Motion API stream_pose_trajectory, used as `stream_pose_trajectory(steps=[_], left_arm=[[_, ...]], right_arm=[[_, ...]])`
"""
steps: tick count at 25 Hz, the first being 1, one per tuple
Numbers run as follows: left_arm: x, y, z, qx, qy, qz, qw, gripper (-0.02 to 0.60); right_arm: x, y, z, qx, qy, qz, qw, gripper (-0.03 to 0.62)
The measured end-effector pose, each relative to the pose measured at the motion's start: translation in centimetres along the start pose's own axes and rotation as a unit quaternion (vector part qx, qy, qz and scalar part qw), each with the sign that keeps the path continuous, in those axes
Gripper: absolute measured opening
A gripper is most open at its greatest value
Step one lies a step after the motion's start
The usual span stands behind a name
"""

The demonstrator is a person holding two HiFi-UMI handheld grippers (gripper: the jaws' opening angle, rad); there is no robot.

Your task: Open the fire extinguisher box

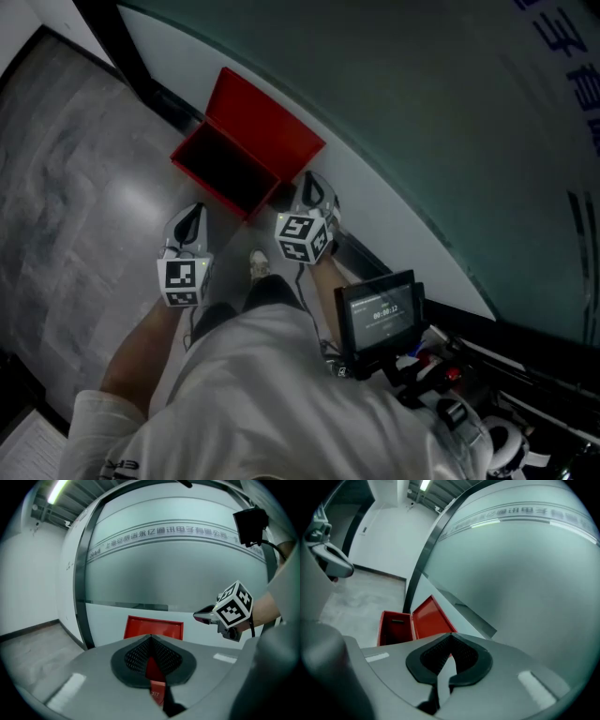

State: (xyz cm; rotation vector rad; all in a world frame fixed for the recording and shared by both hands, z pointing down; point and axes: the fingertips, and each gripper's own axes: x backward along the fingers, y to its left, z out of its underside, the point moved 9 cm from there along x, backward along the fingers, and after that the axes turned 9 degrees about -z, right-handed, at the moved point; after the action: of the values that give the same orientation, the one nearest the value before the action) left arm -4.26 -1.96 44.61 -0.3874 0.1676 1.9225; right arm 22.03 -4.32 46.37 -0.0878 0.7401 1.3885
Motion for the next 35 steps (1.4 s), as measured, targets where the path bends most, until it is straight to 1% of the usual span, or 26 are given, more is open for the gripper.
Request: stream_pose_trajectory(steps=[2,6,9,12,16,20,24,30,35], left_arm=[[1.6,0.2,0.4,-0.001,-0.012,0.010,0.9999,0.002],[4.6,1.9,0.0,-0.006,-0.045,0.038,0.9983,0.002],[8.3,3.4,-0.2,-0.011,-0.061,0.054,0.9966,0.002],[12.3,4.3,-0.2,-0.013,-0.074,0.068,0.9948,0.002],[16.1,5.0,-0.5,-0.007,-0.095,0.085,0.9918,0.002],[18.7,4.7,-0.3,-0.005,-0.102,0.096,0.9901,0.002],[20.7,3.4,-0.9,-0.002,-0.112,0.100,0.9886,0.002],[22.5,0.3,-2.4,0.001,-0.122,0.099,0.9876,0.002],[23.5,-2.2,-2.5,0.001,-0.124,0.097,0.9876,0.002]], right_arm=[[2.7,1.3,-0.3,-0.022,-0.016,-0.004,1.000,0.012],[7.6,4.4,-2.3,-0.055,-0.050,-0.002,0.997,0.012],[12.1,7.5,-3.4,-0.069,-0.068,0.001,0.995,0.012],[16.8,10.3,-3.8,-0.082,-0.081,0.002,0.993,0.012],[21.9,13.1,-4.2,-0.096,-0.102,0.003,0.990,0.012],[25.5,15.2,-3.3,-0.112,-0.111,-0.017,0.987,0.012],[28.2,15.9,-2.5,-0.131,-0.123,-0.046,0.983,0.012],[31.3,14.4,-1.4,-0.165,-0.141,-0.083,0.973,0.012],[33.3,13.4,-0.2,-0.171,-0.156,-0.099,0.968,0.011]])
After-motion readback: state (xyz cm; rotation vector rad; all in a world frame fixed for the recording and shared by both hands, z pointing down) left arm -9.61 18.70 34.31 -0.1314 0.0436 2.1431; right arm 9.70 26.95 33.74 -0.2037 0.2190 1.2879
